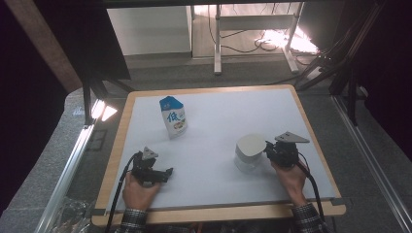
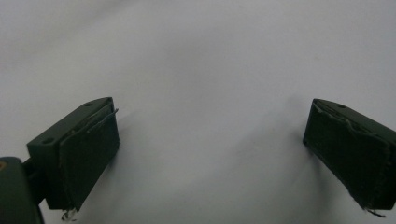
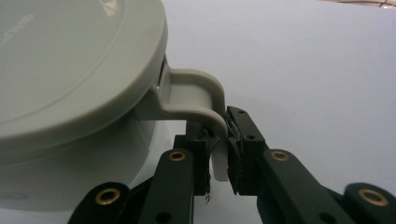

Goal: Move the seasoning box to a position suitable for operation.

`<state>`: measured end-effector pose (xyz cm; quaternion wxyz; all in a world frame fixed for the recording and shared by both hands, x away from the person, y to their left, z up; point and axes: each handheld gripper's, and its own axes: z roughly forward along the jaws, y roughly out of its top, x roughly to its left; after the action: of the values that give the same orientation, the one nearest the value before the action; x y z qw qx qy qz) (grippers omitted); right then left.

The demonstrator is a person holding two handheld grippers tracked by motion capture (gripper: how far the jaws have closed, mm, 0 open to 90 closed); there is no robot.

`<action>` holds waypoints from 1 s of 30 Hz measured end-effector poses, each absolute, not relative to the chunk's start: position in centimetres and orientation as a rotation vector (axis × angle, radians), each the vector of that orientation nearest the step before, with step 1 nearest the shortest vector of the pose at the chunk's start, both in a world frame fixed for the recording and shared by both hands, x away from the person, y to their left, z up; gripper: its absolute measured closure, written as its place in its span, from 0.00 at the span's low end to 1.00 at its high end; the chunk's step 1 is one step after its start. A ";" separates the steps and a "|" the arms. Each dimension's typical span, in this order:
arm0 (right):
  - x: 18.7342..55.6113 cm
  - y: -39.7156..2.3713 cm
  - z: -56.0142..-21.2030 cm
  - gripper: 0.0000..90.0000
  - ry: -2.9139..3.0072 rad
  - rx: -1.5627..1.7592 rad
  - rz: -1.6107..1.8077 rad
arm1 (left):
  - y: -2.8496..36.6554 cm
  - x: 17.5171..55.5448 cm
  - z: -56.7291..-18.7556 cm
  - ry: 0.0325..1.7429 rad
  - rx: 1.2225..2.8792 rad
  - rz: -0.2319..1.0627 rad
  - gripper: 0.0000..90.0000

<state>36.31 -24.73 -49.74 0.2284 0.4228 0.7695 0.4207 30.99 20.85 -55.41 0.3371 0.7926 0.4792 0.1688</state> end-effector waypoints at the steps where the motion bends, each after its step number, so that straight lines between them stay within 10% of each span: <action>1: 36.3 -24.7 -49.8 0.87 2.119 1.160 1.157 | 20.8 31.0 -55.4 1.249 2.066 0.440 0.04; 18: 35.7 -27.1 -48.5 0.80 2.193 1.160 1.243 | 20.8 31.0 -55.4 1.249 2.065 0.440 0.03; 30: 35.5 -27.7 -46.1 0.98 2.257 1.101 1.293 | 20.8 31.0 -55.4 1.249 2.065 0.440 0.04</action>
<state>35.52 -27.68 -46.14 0.1579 0.3851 0.7890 0.4520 30.99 20.84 -55.41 0.3372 0.7925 0.4793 0.1688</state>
